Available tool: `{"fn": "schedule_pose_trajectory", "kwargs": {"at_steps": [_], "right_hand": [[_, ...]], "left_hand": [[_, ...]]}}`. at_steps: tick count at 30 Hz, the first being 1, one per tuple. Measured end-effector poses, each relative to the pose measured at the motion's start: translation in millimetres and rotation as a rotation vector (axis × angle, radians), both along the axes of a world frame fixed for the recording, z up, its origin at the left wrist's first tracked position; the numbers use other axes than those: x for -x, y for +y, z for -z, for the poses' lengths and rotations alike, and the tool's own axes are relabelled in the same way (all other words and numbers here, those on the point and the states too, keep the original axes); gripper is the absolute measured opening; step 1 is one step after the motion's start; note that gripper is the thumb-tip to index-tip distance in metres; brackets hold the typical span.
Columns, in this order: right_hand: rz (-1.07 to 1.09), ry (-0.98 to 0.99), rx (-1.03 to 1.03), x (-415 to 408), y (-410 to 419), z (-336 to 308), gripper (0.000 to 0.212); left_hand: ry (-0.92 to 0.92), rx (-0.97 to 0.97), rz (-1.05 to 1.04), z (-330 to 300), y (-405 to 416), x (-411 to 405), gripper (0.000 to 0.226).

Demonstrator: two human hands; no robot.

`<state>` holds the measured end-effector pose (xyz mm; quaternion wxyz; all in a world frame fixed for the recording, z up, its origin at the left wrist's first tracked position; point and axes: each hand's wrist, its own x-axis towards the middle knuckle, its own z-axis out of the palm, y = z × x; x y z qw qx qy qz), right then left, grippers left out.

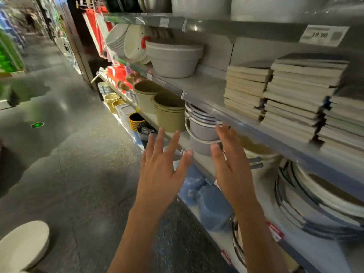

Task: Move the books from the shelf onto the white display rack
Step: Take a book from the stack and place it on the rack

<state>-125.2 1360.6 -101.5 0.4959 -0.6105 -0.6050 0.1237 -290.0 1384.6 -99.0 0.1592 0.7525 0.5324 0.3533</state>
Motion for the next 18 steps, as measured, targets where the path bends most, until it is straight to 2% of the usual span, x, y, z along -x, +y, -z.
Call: {"fn": "schedule_pose_trajectory", "kwargs": {"at_steps": [4, 11, 15, 18], "right_hand": [[0.045, 0.005, 0.031, -7, 54, -1, 0.070], [0.148, -0.044, 0.026, -28, 124, 10, 0.069], [0.240, -0.001, 0.022, -37, 163, 12, 0.063], [0.362, -0.015, 0.002, -42, 195, 10, 0.069]], "left_hand": [[0.002, 0.015, 0.037, 2, 55, -13, 0.080], [0.015, 0.027, 0.142, 11, 140, -35, 0.077], [0.010, 0.023, 0.257, 14, 201, -53, 0.082], [-0.018, 0.014, 0.384, 10, 248, -67, 0.084]]}}
